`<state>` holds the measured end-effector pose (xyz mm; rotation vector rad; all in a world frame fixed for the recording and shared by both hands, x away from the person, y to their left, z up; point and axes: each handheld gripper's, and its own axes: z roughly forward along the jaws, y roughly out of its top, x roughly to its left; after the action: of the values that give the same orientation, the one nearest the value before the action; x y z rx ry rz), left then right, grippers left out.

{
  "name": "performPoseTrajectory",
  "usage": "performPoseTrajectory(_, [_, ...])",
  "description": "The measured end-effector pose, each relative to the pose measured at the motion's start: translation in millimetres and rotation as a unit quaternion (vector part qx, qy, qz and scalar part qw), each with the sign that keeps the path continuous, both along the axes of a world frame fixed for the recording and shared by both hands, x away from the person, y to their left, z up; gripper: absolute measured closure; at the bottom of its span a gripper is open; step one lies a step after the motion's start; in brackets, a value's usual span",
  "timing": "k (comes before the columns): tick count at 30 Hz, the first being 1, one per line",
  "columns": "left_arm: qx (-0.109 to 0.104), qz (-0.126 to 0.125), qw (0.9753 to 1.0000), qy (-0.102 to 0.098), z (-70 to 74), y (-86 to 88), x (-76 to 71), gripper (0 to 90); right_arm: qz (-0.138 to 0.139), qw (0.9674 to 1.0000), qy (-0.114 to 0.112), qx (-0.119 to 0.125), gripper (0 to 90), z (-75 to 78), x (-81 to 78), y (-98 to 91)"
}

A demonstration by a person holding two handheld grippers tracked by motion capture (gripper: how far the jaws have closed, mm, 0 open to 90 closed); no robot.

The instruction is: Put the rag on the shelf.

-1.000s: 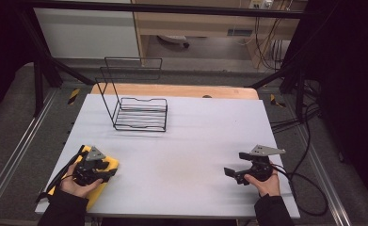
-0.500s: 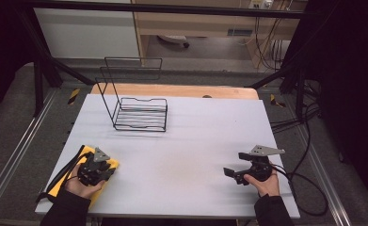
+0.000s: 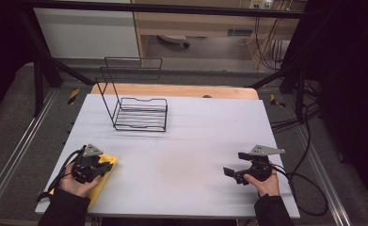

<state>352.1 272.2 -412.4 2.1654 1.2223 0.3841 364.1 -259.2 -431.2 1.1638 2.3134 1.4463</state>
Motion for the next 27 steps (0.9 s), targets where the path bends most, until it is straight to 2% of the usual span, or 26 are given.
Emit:
performPoseTrajectory(1, [-0.022, -0.004, 0.9998, -0.003, 2.9, -3.1, -1.1, 83.5, 0.000, 1.0000, 0.000, 0.000, 0.8, -0.1, 0.1, 0.4])
performPoseTrajectory(2, [-0.022, -0.004, 0.9998, -0.003, 2.9, -3.1, -1.1, 83.5, 0.000, 1.0000, 0.000, 0.000, 0.8, -0.1, 0.1, 0.4])
performPoseTrajectory(3, [-0.038, -0.007, 0.9993, -0.006, 5.4, -9.8, -1.9, 83.4, 0.001, 1.0000, 0.000, -0.001, 0.7, 0.1, 0.2, 1.0])
performPoseTrajectory(6, [-0.047, -0.009, 0.9988, -0.009, 8.1, -18.8, -1.7, 83.3, 0.001, 1.0000, 0.001, -0.001, 0.7, 0.0, 0.2, 1.7])
performPoseTrajectory(7, [-0.055, -0.012, 0.9983, -0.011, 10.4, -29.5, -0.3, 83.3, 0.002, 1.0000, 0.000, -0.001, 0.7, -0.2, 0.4, 2.1])
performPoseTrajectory(8, [-0.055, -0.012, 0.9983, -0.011, 10.4, -29.5, -0.3, 83.3, 0.002, 1.0000, 0.000, -0.001, 0.7, -0.2, 0.4, 2.1])
performPoseTrajectory(9, [-0.058, -0.014, 0.9981, -0.015, 11.6, -41.3, 1.8, 83.3, 0.002, 1.0000, 0.000, -0.002, 0.8, -0.4, 0.6, 2.1])
performPoseTrajectory(10, [-0.058, -0.014, 0.9981, -0.015, 11.6, -41.3, 1.8, 83.2, 0.002, 1.0000, 0.000, -0.002, 0.8, -0.4, 0.6, 2.1])
performPoseTrajectory(11, [-0.063, -0.018, 0.9978, -0.013, 11.5, -51.8, 4.6, 83.2, 0.001, 1.0000, 0.000, -0.002, 0.8, -0.4, 0.5, 2.2])
performPoseTrajectory(12, [-0.063, -0.018, 0.9978, -0.013, 11.5, -51.8, 4.6, 83.2, 0.001, 1.0000, 0.000, -0.002, 0.8, -0.3, 0.5, 2.2])
performPoseTrajectory(13, [-0.062, -0.021, 0.9978, -0.011, 10.4, -62.6, 7.3, 83.2, 0.001, 1.0000, 0.000, -0.002, 0.8, -0.3, 0.5, 2.2])
performPoseTrajectory(14, [-0.062, -0.021, 0.9978, -0.011, 10.4, -62.6, 7.3, 83.2, 0.001, 1.0000, -0.001, -0.003, 0.8, -0.4, 0.7, 2.0])
performPoseTrajectory(15, [-0.064, -0.025, 0.9976, -0.009, 8.2, -73.8, 9.8, 83.1, 0.000, 1.0000, -0.001, -0.003, 0.8, -0.5, 0.7, 2.2])
performPoseTrajectory(16, [-0.064, -0.025, 0.9976, -0.009, 8.2, -73.8, 9.8, 83.1, 0.000, 1.0000, -0.001, -0.003, 0.8, -0.5, 0.7, 2.2])
performPoseTrajectory(17, [-0.062, -0.032, 0.9975, -0.006, 6.0, -84.4, 12.8, 83.0, 0.000, 1.0000, -0.001, -0.004, 0.8, -0.7, 0.7, 2.5])
performPoseTrajectory(18, [-0.062, -0.032, 0.9975, -0.006, 6.0, -84.4, 12.8, 82.9, 0.000, 1.0000, -0.001, -0.004, 0.8, -0.7, 0.7, 2.5])
performPoseTrajectory(21, [-0.060, -0.042, 0.9972, -0.011, -1.7, -101.9, 19.6, 82.4, 0.000, 1.0000, 0.001, -0.004, 0.8, -0.5, 0.3, 3.8])
performPoseTrajectory(24, [-0.055, -0.053, 0.9970, -0.012, -7.3, -105.4, 22.8, 80.2, 0.001, 1.0000, -0.001, -0.007, 0.9, -0.6, 0.5, 4.4])
performPoseTrajectory(25, [-0.058, -0.063, 0.9963, -0.009, -12.4, -104.6, 24.3, 77.9, 0.002, 1.0000, -0.002, -0.009, 0.9, -0.6, 0.4, 5.2])
performPoseTrajectory(27, [-0.059, -0.071, 0.9957, -0.010, -13.0, -102.6, 24.7, 71.3, 0.001, 0.9999, 0.001, -0.011, 0.9, -0.5, 0.2, 6.6])
